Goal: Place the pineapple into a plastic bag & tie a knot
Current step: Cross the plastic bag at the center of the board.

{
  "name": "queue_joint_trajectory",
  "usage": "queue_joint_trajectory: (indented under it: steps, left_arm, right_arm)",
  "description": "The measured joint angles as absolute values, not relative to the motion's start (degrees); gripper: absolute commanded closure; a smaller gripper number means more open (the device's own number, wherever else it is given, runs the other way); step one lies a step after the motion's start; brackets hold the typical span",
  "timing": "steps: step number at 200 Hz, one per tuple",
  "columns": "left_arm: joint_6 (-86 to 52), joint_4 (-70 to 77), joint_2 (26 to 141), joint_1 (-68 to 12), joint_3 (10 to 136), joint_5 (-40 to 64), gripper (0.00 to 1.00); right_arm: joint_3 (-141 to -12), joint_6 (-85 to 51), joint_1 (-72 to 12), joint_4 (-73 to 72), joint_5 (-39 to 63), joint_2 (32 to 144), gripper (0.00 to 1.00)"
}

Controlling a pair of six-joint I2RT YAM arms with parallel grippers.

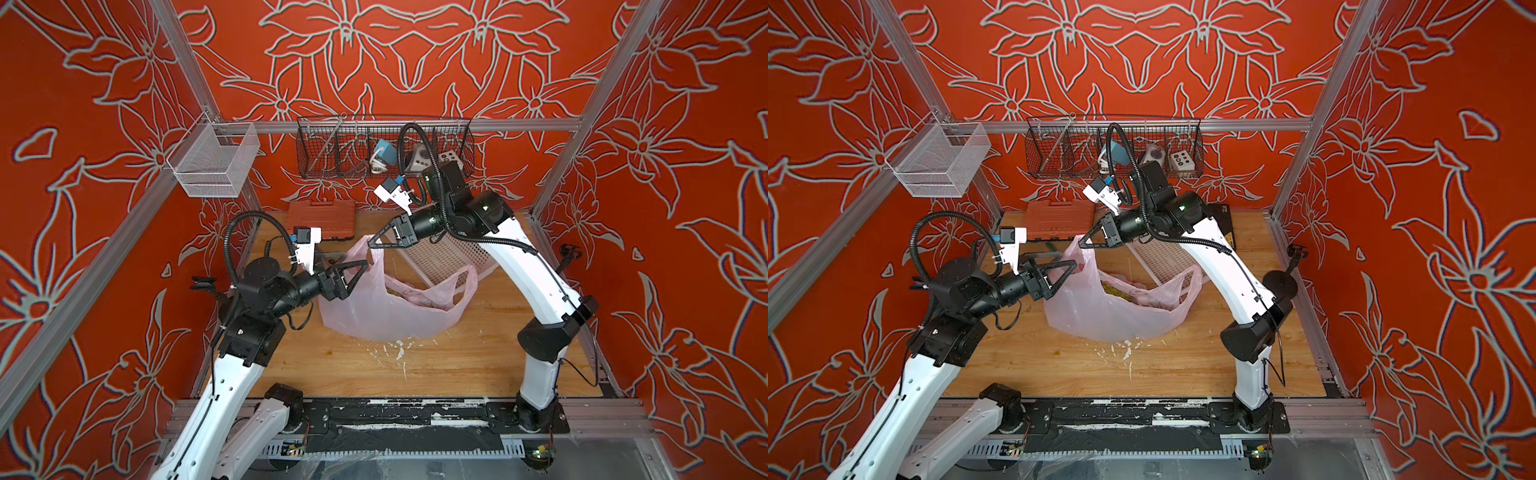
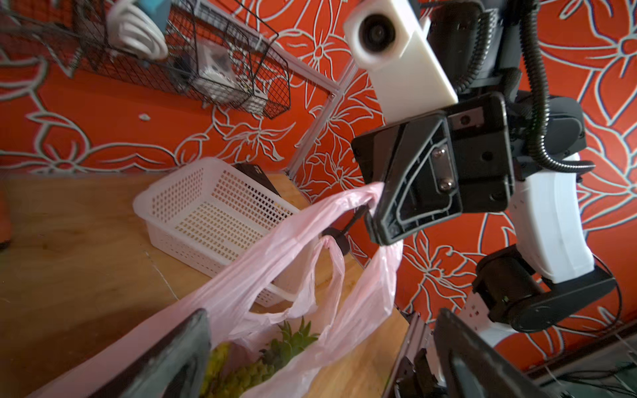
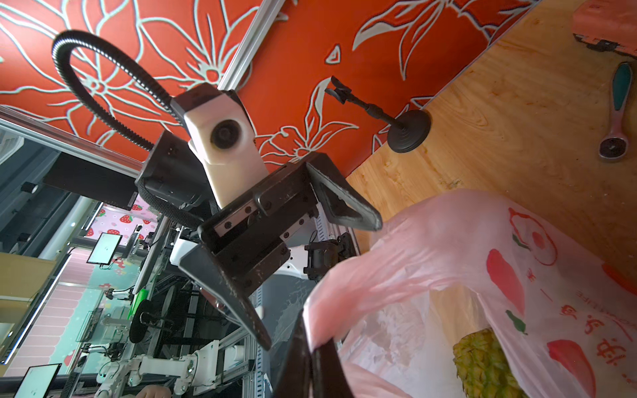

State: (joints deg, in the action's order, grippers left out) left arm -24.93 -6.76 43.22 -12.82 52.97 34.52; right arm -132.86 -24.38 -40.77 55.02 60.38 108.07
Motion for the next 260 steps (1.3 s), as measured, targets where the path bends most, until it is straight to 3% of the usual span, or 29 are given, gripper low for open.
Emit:
queue_joint_trajectory:
  steps: [26,99,114,147,158,177,206,235,260]
  left_arm:
    - [-22.9,-5.89,44.05,-12.82,54.78,34.96,0.01]
    - [-26.22,-0.56,56.99,-13.69,58.33,48.64,0.02]
    - [-26.41,-0.62,57.56,-14.0,58.3,50.26,0.11]
    - [-27.18,0.1,57.87,-14.48,56.55,51.62,0.47]
    - [-27.46,0.16,57.89,-14.57,55.92,51.64,0.54]
    - [-27.59,0.62,57.89,-14.63,54.89,51.57,0.49]
    - [-26.22,-0.86,57.87,-14.66,54.26,48.99,0.29]
    - [-21.67,-5.69,55.31,-14.7,54.26,42.85,0.19]
    - [-17.58,-8.34,49.78,-14.72,53.58,37.5,0.01]
  right_arm:
    - [-133.91,-24.71,-40.77,54.98,61.1,108.55,1.0]
    - [-138.39,-24.91,-40.77,56.07,63.09,113.4,1.0]
    - [-138.72,-24.91,-40.73,56.34,63.07,113.91,1.0]
    - [-138.82,-24.99,-40.25,56.36,62.59,114.02,1.0]
    - [-138.82,-25.04,-40.07,56.38,62.57,114.13,1.0]
    - [-138.82,-25.19,-39.77,56.38,62.63,114.5,1.0]
    - [-138.8,-25.32,-39.75,56.38,62.94,114.91,1.0]
    - [-138.37,-25.28,-39.72,56.05,63.24,114.67,1.0]
    - [-137.91,-25.28,-39.75,55.94,63.88,114.24,1.0]
